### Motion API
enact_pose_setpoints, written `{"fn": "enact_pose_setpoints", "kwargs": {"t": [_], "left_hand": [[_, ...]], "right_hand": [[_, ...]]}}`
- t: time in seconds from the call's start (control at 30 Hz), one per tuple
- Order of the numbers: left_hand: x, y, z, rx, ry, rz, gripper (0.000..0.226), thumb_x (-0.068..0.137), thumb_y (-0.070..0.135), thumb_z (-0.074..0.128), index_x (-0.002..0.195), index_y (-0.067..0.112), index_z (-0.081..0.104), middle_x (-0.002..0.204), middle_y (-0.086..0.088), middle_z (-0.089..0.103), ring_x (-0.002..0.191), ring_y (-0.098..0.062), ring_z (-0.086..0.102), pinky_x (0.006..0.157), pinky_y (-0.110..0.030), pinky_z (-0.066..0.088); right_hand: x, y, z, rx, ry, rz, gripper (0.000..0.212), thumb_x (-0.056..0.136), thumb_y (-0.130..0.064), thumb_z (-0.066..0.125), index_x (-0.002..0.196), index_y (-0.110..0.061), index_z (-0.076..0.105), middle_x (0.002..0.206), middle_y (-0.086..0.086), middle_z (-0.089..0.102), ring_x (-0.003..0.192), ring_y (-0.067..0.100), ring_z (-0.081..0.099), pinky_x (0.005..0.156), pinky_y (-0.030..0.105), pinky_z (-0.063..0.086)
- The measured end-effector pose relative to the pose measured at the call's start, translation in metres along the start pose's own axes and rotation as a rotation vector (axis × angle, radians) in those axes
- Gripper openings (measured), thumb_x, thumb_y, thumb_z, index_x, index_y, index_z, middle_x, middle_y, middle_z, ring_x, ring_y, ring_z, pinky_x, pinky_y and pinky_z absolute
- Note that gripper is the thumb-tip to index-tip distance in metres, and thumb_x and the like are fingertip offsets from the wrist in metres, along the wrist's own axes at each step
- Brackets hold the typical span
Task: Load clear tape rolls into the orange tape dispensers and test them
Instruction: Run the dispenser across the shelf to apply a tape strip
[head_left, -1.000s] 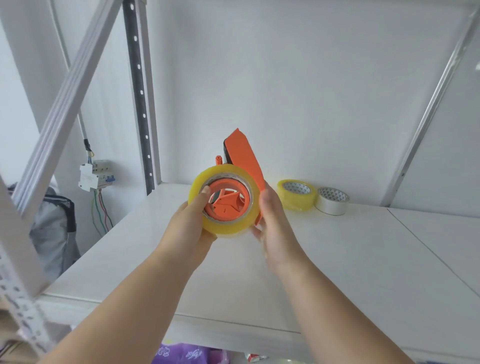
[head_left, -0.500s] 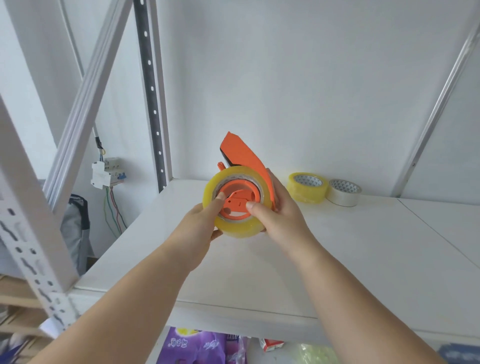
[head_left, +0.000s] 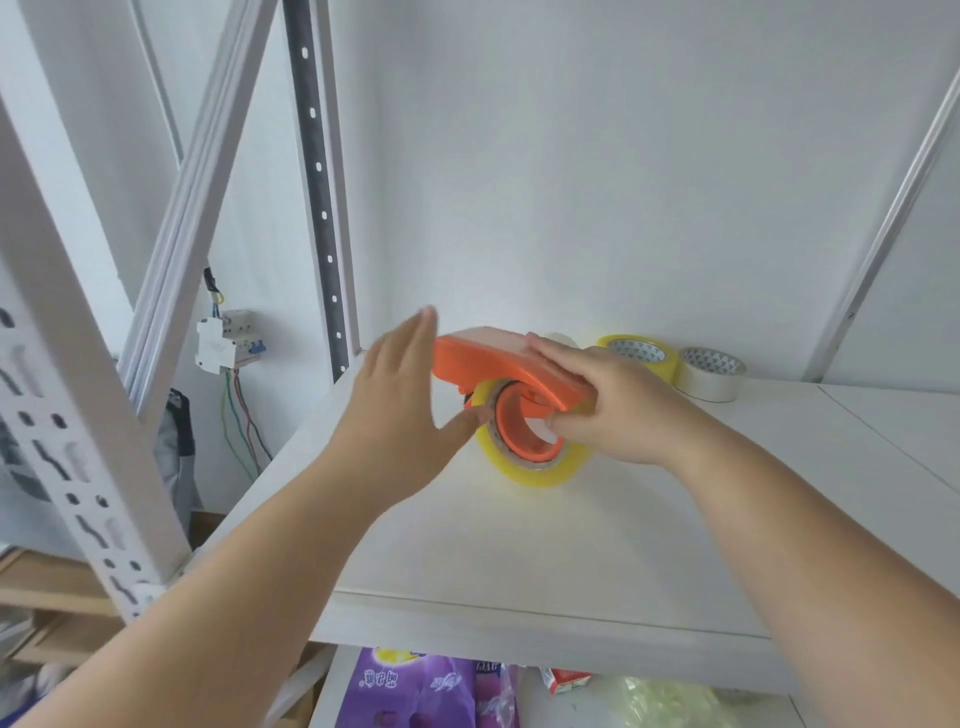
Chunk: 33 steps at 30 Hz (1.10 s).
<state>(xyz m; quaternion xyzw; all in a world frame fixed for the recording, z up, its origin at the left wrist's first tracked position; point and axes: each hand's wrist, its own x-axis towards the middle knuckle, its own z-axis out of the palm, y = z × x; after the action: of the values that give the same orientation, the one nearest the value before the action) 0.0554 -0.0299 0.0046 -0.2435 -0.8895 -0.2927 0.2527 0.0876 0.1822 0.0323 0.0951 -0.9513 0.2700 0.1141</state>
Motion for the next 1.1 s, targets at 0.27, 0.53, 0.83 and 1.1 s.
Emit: {"fn": "enact_pose_setpoints", "kwargs": {"t": [0.27,0.53,0.83,1.1], "left_hand": [[0.028,0.020,0.023,0.215,-0.325,0.199,0.089,0.090,0.051,0.050,0.152,0.009,-0.001,0.161,-0.002,0.003,0.148,-0.015,-0.001,0.115,-0.028,0.007],[0.051,0.027,0.032,0.145,-0.396,0.144,0.100,0.080,0.046,0.064,0.152,0.018,0.000,0.160,0.003,0.014,0.147,-0.011,0.010,0.110,-0.019,0.009],[0.058,0.023,0.035,-0.066,-0.510,-0.077,0.053,0.080,0.027,0.059,0.126,0.044,0.040,0.103,0.008,0.054,0.054,-0.016,0.067,0.049,-0.029,0.056],[0.050,0.018,0.039,0.029,-0.453,-0.119,0.048,0.076,0.036,0.053,0.120,0.050,0.041,0.100,0.014,0.060,0.050,0.001,0.063,0.059,-0.027,0.054]], "right_hand": [[0.015,0.012,-0.002,-0.083,-0.166,-0.089,0.078,0.075,-0.020,0.070,0.134,-0.058,0.035,0.118,-0.009,0.052,0.109,0.006,0.052,0.092,0.025,0.046],[0.036,0.012,-0.013,-0.003,-0.333,-0.239,0.061,0.078,-0.010,0.069,0.128,-0.040,0.051,0.108,-0.014,0.060,0.101,0.004,0.056,0.089,0.031,0.047],[0.053,0.032,-0.023,0.139,-0.330,-0.159,0.059,0.066,-0.027,0.083,0.104,-0.043,0.041,0.115,-0.018,0.054,0.099,0.007,0.060,0.085,0.031,0.052],[0.059,0.049,-0.022,0.219,-0.360,-0.224,0.046,0.064,-0.040,0.083,0.101,-0.044,0.056,0.109,-0.018,0.061,0.100,0.006,0.061,0.083,0.029,0.052]]}}
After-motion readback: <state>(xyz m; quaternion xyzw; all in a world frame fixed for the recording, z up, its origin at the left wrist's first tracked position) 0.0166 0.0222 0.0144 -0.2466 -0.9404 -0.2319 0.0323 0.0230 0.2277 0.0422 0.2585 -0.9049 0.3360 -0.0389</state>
